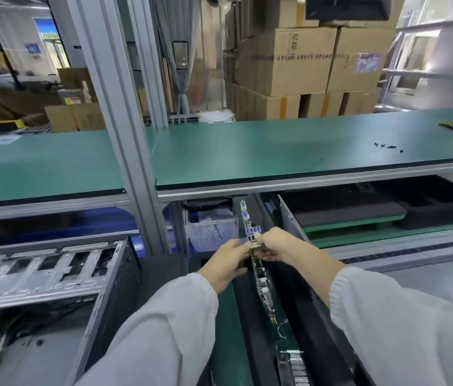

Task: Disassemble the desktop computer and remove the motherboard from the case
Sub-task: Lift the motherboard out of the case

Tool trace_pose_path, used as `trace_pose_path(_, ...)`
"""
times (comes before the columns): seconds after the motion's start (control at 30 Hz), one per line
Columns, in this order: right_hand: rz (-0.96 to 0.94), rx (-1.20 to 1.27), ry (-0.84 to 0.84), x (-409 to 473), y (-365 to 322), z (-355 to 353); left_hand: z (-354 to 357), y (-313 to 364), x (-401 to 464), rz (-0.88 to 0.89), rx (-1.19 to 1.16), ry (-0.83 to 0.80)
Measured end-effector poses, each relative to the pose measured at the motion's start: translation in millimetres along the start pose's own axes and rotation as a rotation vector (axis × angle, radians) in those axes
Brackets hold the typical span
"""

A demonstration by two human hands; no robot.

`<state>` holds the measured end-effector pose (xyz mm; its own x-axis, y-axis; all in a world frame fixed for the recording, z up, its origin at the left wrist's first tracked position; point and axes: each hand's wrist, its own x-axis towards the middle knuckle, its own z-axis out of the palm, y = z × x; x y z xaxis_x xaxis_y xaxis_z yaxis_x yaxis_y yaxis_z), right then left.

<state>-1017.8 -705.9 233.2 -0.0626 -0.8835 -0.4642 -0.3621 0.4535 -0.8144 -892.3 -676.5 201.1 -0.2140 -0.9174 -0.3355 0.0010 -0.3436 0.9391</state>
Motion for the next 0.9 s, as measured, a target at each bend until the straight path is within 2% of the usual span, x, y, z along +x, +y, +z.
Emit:
trace_pose_path(0.17, -0.005, -0.093, -0.111, 18, -4, 9, -23, -10, 9, -0.024, 0.008, 0.077)
trace_pose_path(0.27, -0.014, -0.107, -0.099, 21, -1, 8, -31, -12, 8, -0.024, -0.077, 0.06)
trace_pose_path(0.47, -0.049, -0.126, -0.076, 15, 19, 7, -16, -21, 8, 0.023, 0.012, -0.042)
trace_pose_path(0.9, -0.061, -0.151, -0.07, 9, 43, 15, -15, -48, 6, 0.082, 0.044, 0.0)
